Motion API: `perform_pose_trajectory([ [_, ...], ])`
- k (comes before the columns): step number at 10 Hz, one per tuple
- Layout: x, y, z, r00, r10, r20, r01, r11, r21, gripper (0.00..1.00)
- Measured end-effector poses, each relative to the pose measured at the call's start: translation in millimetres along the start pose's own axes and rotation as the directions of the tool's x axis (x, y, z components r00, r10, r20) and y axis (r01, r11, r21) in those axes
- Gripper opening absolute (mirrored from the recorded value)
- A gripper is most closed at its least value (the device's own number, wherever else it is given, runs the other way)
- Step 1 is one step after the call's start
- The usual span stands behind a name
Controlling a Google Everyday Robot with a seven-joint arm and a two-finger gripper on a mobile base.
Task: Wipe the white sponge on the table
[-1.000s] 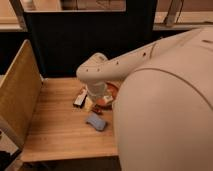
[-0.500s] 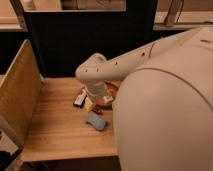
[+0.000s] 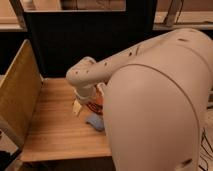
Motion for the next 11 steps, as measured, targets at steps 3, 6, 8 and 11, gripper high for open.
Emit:
perform_pose_trajectory([
  [3,9,-11,25,0.999,0.018,-0.038,-0.018,1.000,-0.012,0.80],
  [6,6,-29,54,0.998,0.054,-0.035,-0.054,0.998,-0.021,0.80],
  [8,4,-38,72,0.996,0.080,-0.031,-0.081,0.996,-0.033,0.80],
  [11,12,-52,84,0.992,0.123,-0.035,-0.124,0.992,-0.031,0.80],
])
